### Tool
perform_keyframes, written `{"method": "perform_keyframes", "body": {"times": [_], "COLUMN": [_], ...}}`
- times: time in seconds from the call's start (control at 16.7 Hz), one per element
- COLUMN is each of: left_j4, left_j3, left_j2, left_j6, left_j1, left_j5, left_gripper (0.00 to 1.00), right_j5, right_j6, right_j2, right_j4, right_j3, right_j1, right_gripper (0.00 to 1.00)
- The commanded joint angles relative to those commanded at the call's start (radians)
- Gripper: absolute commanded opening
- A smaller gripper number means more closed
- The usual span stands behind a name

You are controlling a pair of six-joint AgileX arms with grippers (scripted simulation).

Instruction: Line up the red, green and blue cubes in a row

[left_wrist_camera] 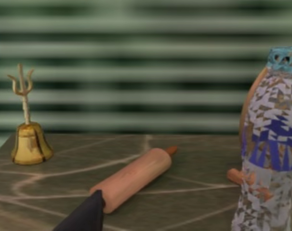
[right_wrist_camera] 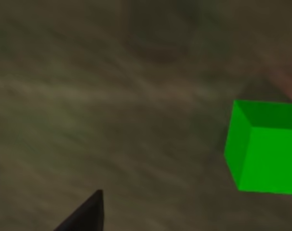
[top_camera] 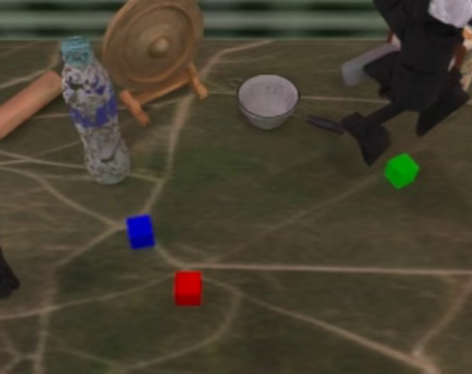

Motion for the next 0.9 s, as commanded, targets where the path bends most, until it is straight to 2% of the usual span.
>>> {"method": "perform_keyframes", "body": {"times": [0.12,0.48,0.9], "left_j4": [0.000,0.000,0.000], "left_j3": [0.000,0.000,0.000], "left_j2": [0.000,0.000,0.000], "left_j6": [0.000,0.000,0.000], "left_j1": [0.000,0.000,0.000], "left_j5": [0.000,0.000,0.000], "left_gripper": [1.00,1.00,1.00], "right_j5": [0.001,0.001,0.002], "right_j6": [0.021,0.022,0.025], "right_j2": [-0.004,0.004,0.077], "right_j4": [0.006,0.022,0.259], "right_j3": [-0.008,-0.017,-0.177], "right_j1": [-0.037,-0.038,-0.038], "right_gripper": [1.00,1.00,1.00]}}
